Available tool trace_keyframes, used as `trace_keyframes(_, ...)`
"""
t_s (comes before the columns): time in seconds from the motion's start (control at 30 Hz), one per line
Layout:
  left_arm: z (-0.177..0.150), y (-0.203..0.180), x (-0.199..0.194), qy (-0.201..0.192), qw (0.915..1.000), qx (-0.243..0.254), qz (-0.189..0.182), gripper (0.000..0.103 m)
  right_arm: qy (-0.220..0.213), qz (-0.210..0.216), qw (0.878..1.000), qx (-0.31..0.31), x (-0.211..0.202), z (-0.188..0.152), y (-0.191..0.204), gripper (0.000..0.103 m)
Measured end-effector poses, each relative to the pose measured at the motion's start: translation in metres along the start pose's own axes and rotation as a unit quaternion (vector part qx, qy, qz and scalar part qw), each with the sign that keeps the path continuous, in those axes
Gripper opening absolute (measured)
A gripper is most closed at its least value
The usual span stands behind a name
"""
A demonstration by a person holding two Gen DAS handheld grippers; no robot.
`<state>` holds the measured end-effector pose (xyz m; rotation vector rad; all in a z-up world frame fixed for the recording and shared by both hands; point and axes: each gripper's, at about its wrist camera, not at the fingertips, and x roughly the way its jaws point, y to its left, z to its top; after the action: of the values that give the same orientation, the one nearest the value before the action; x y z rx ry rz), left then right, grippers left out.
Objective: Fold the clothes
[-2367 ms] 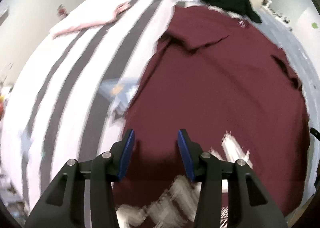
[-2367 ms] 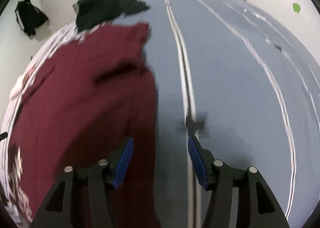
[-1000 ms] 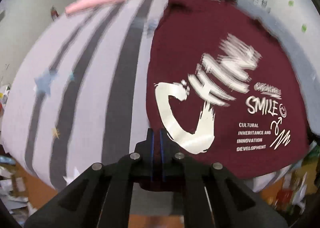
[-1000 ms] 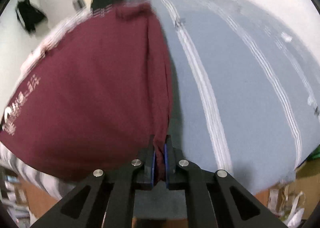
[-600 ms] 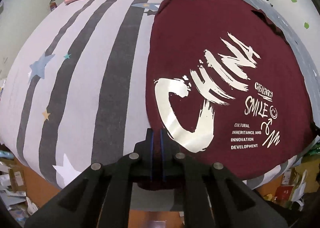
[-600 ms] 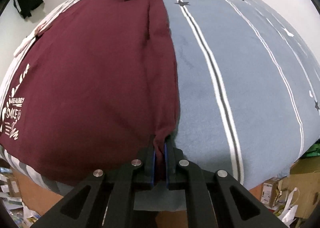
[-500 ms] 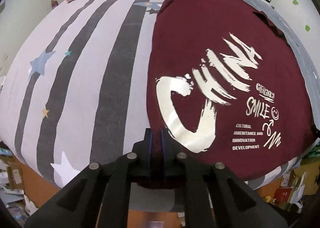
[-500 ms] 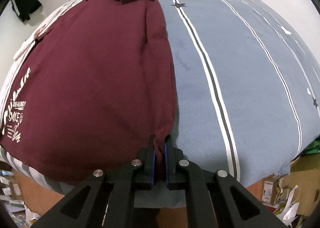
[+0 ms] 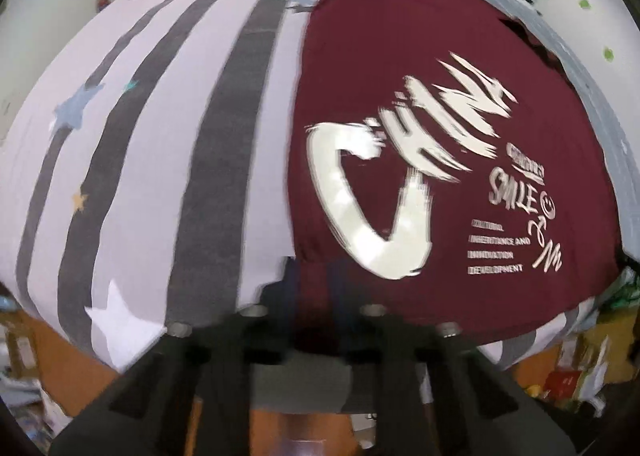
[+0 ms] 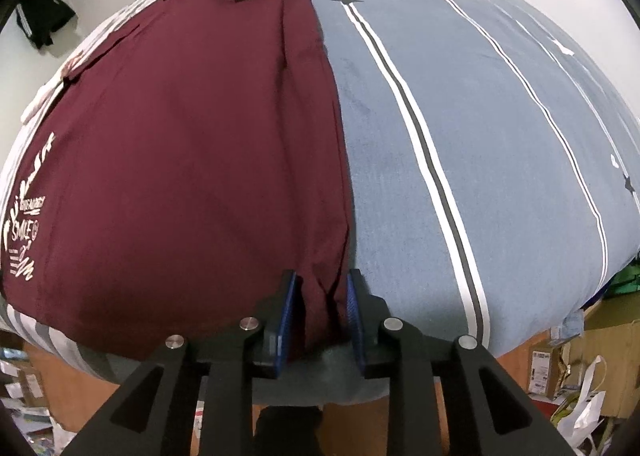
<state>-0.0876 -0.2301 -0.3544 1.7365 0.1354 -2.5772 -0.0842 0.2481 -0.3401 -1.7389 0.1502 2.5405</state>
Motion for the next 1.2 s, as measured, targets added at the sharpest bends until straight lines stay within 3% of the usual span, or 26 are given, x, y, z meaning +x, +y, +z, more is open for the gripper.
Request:
trace_keyframes(0.03,0.003,-0.004,-0.006,-0.008,1.0,0.003,0.0,0.003,0.0,0.001,1.0,-0.005,-0.003,0.002,0.003,0.007)
trace_keyframes(0.23,0.03,0.014,-0.078,-0.088,0.9954,-0.03,-0.023,0.003,-0.036,0.009,0.999,0.003,-0.049,0.021,0.01,0.005)
trace_keyframes(0.3,0.059,-0.013,-0.1,-0.114,0.9929,-0.023,-0.023,0.003,-0.061,0.013,0.998,0.009,-0.074,0.038,0.014,0.005)
trace_keyframes(0.5,0.144,-0.023,-0.133,-0.171,0.9847,-0.007,-0.035,0.003,-0.127,0.017,0.992,0.014,-0.118,0.117,0.015,0.004)
trace_keyframes(0.7,0.254,-0.04,-0.107,-0.189,0.9815,0.013,-0.026,0.003,-0.171,0.024,0.985,0.006,-0.101,0.23,0.017,0.004)
trace_keyframes(0.93,0.386,-0.054,-0.06,-0.186,0.9825,-0.009,-0.004,0.003,-0.194,0.051,0.979,0.025,-0.055,0.355,0.0,0.003)
trace_keyframes(1.2,0.511,-0.064,0.028,-0.144,0.9892,-0.002,0.029,0.003,-0.185,0.059,0.981,0.013,0.01,0.488,-0.001,0.003)
